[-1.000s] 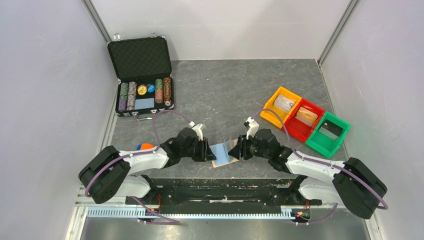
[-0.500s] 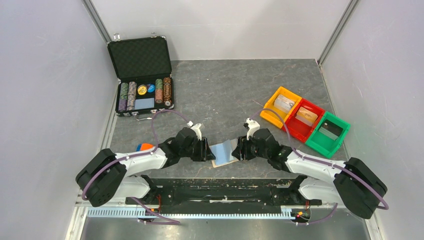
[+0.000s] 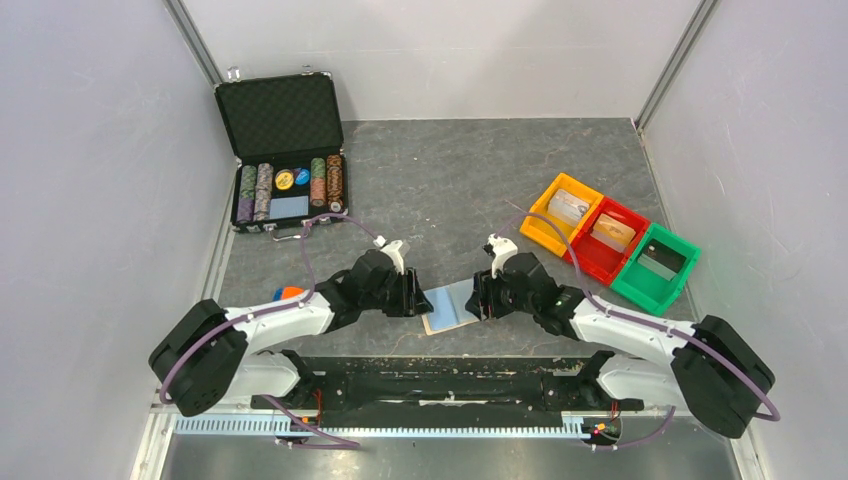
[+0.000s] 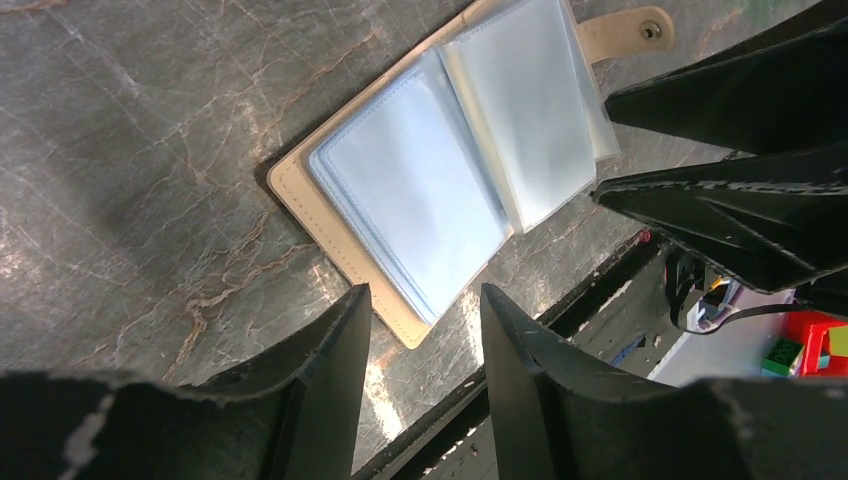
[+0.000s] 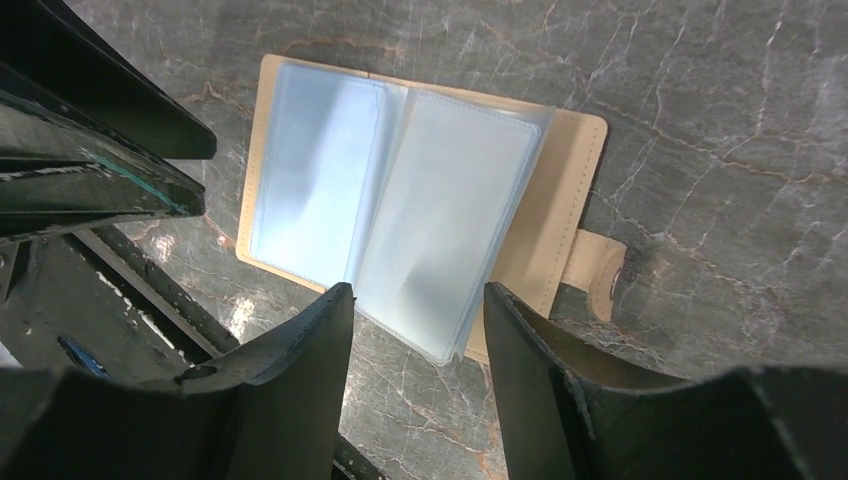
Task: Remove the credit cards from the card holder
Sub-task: Remove the credit card from the card holder.
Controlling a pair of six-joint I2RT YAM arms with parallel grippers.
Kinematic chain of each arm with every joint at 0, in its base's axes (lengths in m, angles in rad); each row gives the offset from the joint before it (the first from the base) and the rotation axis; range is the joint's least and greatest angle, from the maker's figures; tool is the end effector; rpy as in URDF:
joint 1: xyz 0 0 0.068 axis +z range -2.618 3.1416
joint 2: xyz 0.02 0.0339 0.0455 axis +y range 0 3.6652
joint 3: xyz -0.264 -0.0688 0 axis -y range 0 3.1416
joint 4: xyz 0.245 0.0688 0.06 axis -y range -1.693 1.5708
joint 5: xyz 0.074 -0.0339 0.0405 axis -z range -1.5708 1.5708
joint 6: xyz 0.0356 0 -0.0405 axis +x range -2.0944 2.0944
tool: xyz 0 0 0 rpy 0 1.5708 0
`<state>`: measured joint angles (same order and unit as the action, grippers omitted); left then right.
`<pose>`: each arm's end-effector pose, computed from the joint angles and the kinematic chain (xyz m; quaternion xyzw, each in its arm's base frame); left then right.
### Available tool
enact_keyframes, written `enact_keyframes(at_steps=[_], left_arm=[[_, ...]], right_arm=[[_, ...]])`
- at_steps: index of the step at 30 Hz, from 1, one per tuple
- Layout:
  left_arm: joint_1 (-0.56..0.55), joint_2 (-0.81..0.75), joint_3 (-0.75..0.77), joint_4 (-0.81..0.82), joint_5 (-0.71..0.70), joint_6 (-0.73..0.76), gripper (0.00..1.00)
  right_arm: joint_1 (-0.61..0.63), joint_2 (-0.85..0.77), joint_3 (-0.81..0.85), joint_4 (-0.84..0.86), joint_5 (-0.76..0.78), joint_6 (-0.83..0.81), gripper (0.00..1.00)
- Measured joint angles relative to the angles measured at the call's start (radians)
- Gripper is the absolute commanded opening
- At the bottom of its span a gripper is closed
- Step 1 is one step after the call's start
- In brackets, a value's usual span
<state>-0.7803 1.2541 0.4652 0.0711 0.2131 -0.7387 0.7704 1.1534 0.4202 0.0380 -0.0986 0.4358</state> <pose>0.1617 -0.1706 0.1612 0.0628 0.9041 -0.3534 0.2316 0.1549 0.1552 0.1654 -0.1712 0.8885 0.2769 0.3234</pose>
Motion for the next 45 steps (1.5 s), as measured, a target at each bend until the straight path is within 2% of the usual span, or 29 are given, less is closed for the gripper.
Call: enact_keyframes(at_steps=[14,25,45], left_arm=[[0.000,0.033,0.016,-0.004,0.004,0.007,0.36],[0.000,0.108,0.013,0.066,0.019,0.007,0.29],[0.000,0.133,-0.027,0.119,0.026,0.007,0.29]], right_arm=[[0.000,-0.027,0.022,-0.026,0.048,-0.002,0.52],[0.000,0.051,0.023,0.044,0.034,0.017,0.51],[0.000,0.129,0.013,0.077,0.044,0.029,0.53]])
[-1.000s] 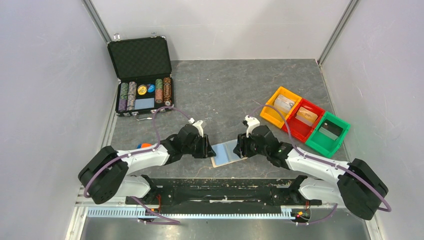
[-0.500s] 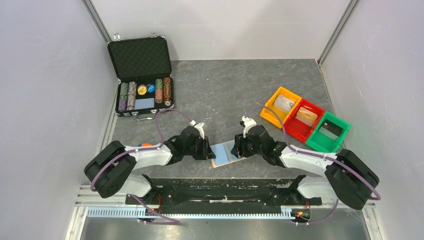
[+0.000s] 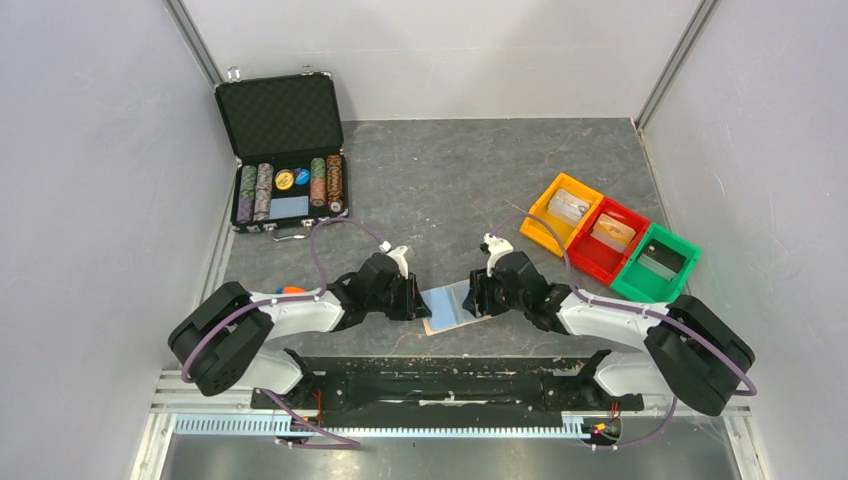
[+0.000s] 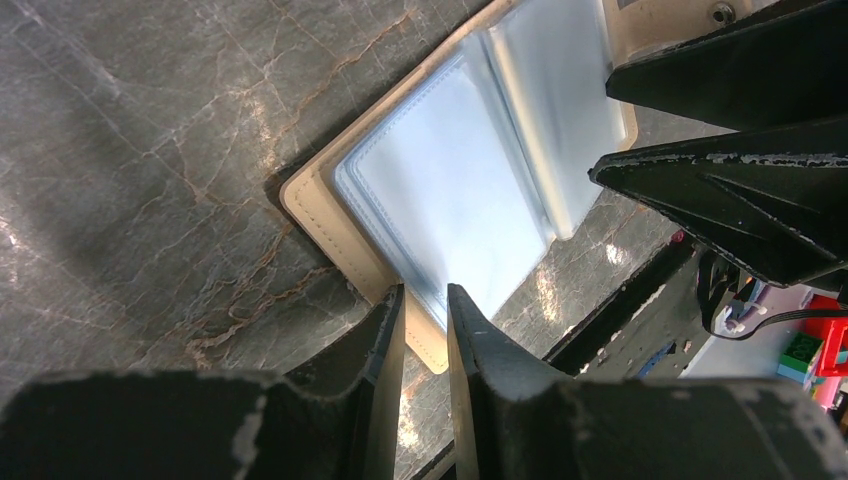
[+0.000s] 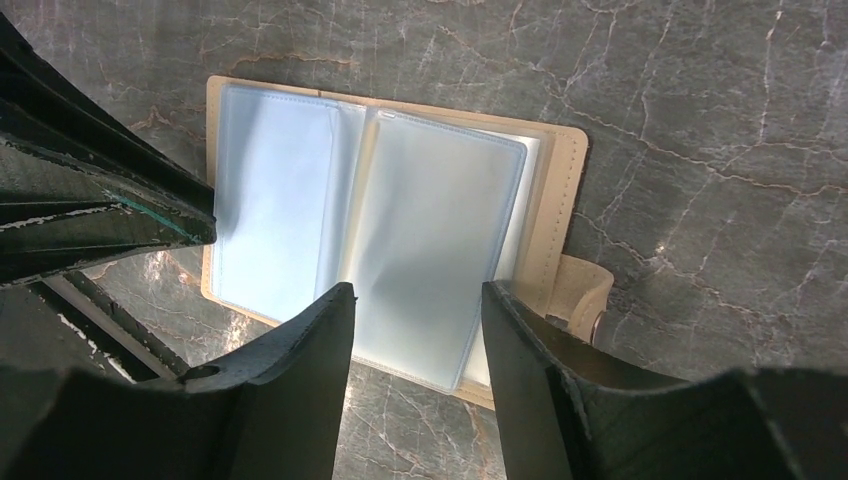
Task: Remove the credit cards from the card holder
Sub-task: Remove the credit card from the card holder.
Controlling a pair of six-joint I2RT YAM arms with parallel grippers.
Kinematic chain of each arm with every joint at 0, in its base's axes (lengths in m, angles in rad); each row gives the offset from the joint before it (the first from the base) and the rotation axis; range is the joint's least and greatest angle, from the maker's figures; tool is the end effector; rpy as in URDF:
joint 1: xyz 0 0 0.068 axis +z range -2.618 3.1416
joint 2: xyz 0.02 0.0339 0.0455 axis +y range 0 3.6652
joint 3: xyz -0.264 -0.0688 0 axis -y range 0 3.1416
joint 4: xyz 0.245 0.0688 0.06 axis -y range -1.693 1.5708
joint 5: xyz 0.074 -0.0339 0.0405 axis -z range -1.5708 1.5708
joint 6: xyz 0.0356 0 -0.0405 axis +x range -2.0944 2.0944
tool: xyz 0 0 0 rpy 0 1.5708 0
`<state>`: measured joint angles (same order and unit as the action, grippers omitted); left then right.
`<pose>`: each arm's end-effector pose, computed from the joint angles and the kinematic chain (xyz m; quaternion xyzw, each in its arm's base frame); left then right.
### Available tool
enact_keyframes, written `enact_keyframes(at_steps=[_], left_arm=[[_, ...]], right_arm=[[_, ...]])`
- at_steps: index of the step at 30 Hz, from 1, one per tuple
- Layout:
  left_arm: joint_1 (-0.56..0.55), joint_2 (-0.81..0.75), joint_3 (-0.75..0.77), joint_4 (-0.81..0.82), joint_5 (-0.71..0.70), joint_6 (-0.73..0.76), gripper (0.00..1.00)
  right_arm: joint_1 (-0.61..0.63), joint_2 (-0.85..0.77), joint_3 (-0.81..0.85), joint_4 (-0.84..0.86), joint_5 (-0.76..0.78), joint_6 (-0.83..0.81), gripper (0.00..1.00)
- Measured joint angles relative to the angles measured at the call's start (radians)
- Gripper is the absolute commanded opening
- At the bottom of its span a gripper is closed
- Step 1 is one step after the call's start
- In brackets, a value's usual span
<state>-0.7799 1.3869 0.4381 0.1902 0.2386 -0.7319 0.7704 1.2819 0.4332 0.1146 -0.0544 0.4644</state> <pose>0.1662 -0.1762 0.1342 0.0689 0.9107 -0.3486 0.2104 0.1659 0.1637 0.1490 -0.1501 0.9011 0.2554 0.3167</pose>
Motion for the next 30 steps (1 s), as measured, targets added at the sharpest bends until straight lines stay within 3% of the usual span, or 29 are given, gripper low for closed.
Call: enact_keyframes(at_steps=[23,30], left_arm=[[0.000,-0.007,-0.019,0.030,0.000,0.000,0.30],[0.000,-0.020,-0.026,0.029,0.000,0.000,0.32]], right_arm=[[0.000,-0.011,-0.039,0.168,-0.191,0.109,0.49],[0.000,-0.034,-0.037,0.101,-0.119,0.091,0.51]])
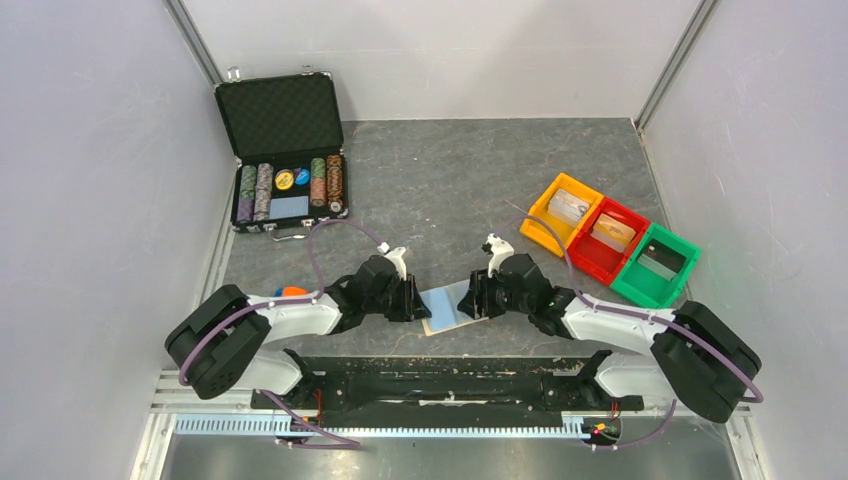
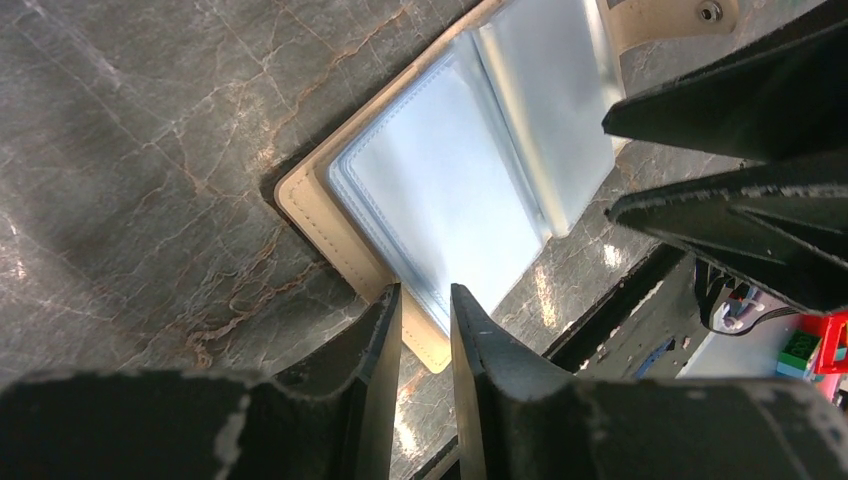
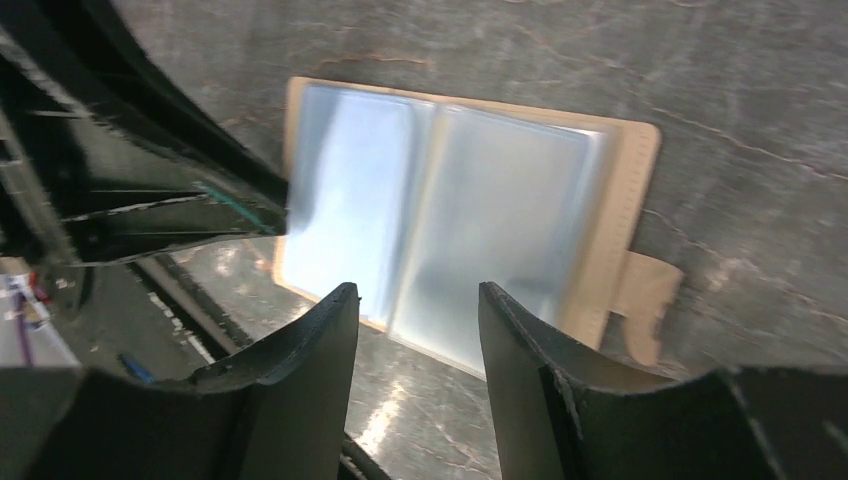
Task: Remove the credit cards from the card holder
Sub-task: Remove the credit card from the card holder.
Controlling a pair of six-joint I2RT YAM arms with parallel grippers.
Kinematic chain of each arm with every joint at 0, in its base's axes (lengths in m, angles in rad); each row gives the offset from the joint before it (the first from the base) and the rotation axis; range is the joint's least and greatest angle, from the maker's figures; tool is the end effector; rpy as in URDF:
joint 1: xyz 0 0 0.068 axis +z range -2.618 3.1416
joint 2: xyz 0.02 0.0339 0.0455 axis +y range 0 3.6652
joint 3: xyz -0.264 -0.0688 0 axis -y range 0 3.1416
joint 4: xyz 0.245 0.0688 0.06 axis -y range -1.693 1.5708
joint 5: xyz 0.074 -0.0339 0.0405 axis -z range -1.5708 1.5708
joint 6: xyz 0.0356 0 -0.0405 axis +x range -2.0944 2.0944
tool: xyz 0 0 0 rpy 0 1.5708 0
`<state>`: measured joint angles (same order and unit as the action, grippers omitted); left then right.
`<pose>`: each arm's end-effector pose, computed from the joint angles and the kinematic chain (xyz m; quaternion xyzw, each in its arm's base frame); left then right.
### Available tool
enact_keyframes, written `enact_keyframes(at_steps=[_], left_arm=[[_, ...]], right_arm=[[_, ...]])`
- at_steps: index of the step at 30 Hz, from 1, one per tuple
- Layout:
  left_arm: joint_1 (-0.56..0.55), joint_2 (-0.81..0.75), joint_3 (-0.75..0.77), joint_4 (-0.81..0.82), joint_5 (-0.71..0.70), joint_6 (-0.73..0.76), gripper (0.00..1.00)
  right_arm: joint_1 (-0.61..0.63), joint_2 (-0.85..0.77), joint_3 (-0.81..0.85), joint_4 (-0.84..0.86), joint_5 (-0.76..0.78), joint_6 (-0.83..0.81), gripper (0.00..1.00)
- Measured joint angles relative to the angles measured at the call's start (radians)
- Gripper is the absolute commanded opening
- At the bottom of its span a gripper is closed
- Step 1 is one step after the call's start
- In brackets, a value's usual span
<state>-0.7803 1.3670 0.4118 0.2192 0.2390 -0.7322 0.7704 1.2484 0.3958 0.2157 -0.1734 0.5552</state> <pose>0.1629 -0.1731 0.1338 0.0701 0.9062 -0.3555 0.2180 0.1611 0.1649 0.1540 -0.1343 0.8803 0.3369 0.3059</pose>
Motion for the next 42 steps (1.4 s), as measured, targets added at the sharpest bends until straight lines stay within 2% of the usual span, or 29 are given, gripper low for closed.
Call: enact_keyframes(at_steps=[6,11,28,42], left_arm=[[0.000,-0.003,-0.001,0.000,0.000,0.000,0.32],[0.000,-0.003,-0.002,0.000,0.001,0.000,0.32],[0.000,-0.004,-0.005,0.001,0.005,0.000,0.33],[0.000,-0.015,-0.014,0.003,0.006,0.000,0.33]], right_arm=[[0.000,-0.009,0.012,-0.090,0.096,-0.036,0.51],[0.000,0.005,0.017,-0.111,0.115,-0.050,0.51],[-0.003,0.044,0.032,-0.052,0.040,-0.029,0.50],[-0.008,-0.011,0.032,0.004,-0.014,0.001,0.38]])
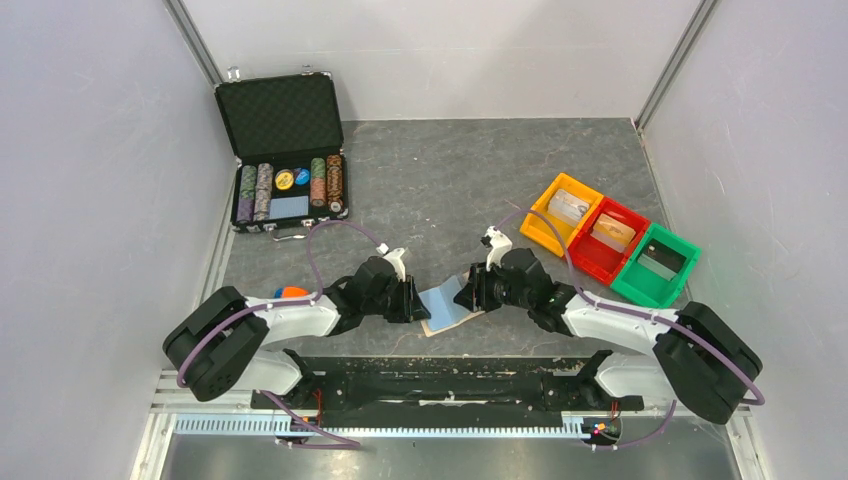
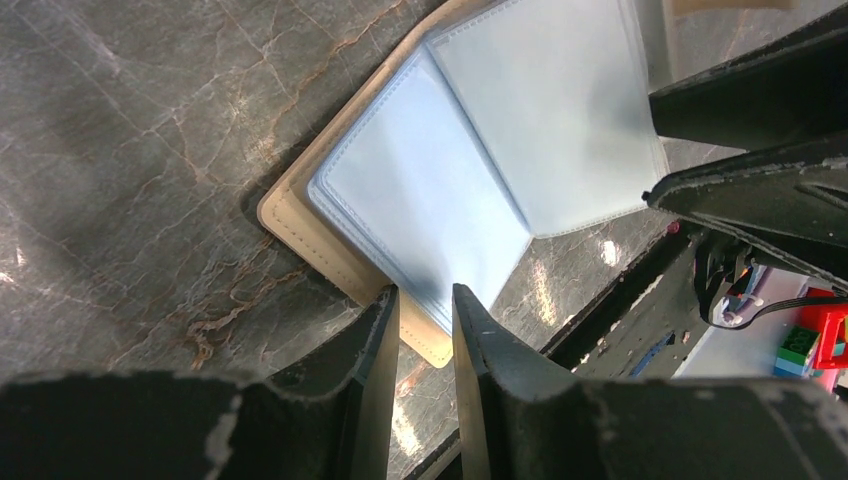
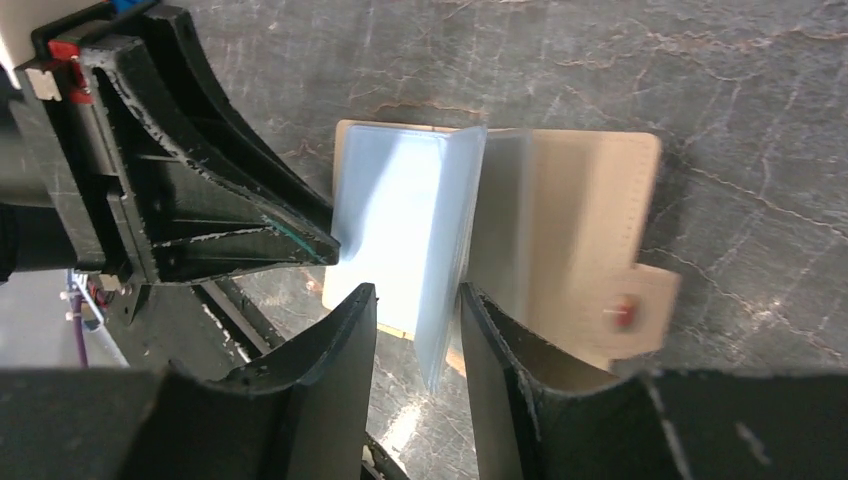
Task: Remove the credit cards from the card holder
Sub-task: Remove the credit card from the card holder.
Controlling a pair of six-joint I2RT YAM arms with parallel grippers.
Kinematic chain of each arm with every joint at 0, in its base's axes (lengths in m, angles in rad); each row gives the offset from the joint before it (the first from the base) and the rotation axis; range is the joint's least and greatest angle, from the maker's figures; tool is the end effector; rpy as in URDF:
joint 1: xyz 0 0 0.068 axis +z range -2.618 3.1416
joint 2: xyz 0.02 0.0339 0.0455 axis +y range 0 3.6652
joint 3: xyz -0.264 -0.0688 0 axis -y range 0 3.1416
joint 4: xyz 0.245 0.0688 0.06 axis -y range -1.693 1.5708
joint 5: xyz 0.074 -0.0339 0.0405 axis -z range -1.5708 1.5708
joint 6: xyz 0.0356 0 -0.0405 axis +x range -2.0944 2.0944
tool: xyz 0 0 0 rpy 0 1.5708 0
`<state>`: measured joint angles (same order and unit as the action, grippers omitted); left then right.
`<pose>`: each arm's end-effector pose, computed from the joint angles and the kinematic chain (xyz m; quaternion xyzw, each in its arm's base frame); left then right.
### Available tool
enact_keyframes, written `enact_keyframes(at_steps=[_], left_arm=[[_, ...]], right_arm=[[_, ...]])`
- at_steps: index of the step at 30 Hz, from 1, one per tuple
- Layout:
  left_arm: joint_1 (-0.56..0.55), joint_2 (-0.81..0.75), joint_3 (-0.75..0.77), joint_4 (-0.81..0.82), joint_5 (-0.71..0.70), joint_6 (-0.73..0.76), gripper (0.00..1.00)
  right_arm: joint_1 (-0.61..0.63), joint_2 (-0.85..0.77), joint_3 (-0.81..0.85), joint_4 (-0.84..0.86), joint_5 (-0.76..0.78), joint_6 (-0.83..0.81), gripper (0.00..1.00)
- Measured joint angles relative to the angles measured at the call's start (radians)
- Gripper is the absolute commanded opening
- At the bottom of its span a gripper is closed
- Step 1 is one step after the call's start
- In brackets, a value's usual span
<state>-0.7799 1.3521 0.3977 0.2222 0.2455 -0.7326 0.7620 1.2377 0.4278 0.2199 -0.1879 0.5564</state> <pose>0.1603 -0.1707 0.1334 0.0713 0.9051 -0.3586 0.2172 0.1666 0.1682 0.1663 -0.1341 0.8691 0.3526 0.3200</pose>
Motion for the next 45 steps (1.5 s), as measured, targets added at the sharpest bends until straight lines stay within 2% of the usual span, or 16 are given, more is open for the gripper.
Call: enact_keyframes(at_steps=[6,10,16,19,21,24,27,30,36,45], left_arm=[[0.000,0.000,0.000,0.000,0.001,0.000,0.34],[0.000,-0.007,-0.001,-0.003,0.001,0.000,0.34],[0.000,-0.027,-0.005,-0.008,0.000,0.000,0.38],[0.000,-0.038,-0.005,-0.013,-0.001,0.000,0.40],[0.000,-0.050,-0.005,-0.019,-0.004,0.000,0.42],[0.000,-0.072,-0.005,-0.029,-0.008,-0.002,0.45],[0.000,-0.095,-0.005,-0.044,-0.010,-0.003,0.47],[0.000,-0.119,-0.001,-0.067,-0.014,-0.006,0.51],[0.000,-0.152,0.037,-0.105,-0.032,-0.008,0.58],[0.000,-0.146,0.096,-0.124,-0.035,-0.008,0.61]], right_arm=[[0.006,0.000,0.000,0.010,-0.040,0.005,0.34],[0.007,0.008,0.000,0.021,-0.064,0.012,0.26],[0.013,0.018,0.000,0.039,-0.085,0.020,0.25],[0.018,0.021,0.000,0.050,-0.090,0.020,0.21],[0.020,0.028,0.000,0.058,-0.095,0.020,0.21],[0.022,0.043,0.000,0.061,-0.103,0.020,0.30],[0.027,0.047,0.000,0.063,-0.104,0.023,0.34],[0.028,0.047,0.000,0.063,-0.103,0.024,0.32],[0.028,0.047,0.000,0.065,-0.103,0.027,0.17],[0.032,0.052,0.000,0.086,-0.103,0.037,0.25]])
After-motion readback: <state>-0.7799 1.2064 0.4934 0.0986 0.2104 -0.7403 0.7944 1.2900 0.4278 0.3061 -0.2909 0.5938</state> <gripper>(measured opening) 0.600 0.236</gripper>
